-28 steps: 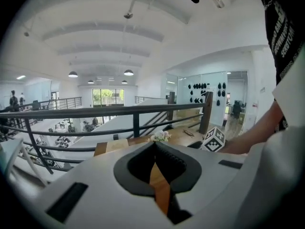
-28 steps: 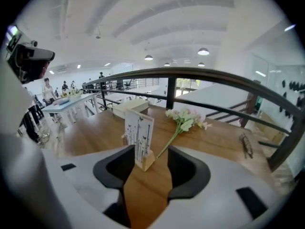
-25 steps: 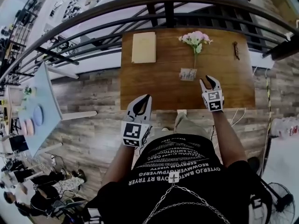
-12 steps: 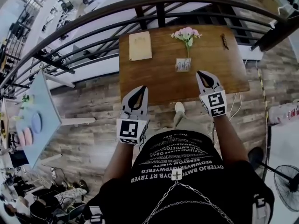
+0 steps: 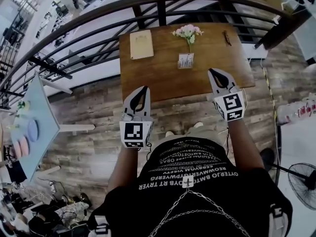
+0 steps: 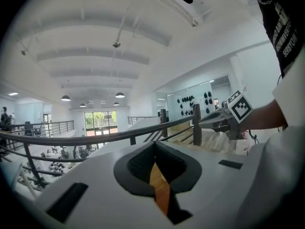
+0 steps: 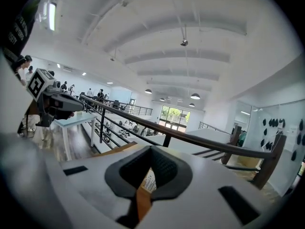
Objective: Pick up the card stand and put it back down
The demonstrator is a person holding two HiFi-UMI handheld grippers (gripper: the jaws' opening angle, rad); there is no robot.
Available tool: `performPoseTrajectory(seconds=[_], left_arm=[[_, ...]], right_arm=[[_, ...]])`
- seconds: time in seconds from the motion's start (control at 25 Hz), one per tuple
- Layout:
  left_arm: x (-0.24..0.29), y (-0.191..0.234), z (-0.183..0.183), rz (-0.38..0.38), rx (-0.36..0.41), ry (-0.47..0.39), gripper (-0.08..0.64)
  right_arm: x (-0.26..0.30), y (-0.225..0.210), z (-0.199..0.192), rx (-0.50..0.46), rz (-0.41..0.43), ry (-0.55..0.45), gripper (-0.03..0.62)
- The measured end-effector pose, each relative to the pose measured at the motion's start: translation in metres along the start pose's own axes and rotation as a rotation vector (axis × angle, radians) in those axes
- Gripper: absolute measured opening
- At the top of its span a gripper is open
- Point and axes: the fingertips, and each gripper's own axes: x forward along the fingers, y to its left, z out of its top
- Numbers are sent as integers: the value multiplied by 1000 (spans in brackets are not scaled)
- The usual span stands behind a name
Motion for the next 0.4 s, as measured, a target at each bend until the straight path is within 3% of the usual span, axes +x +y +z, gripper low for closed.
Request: performPoseTrajectory(seconds=[0.24,0.4], left_arm=[[2,-22,1,-2,-13,36,26],[4,-38,9,13,-41,16,27]], right_arm=[[-19,-11,10,4,16,-35,14],[-34,-24,8,-4,29,-41,14]])
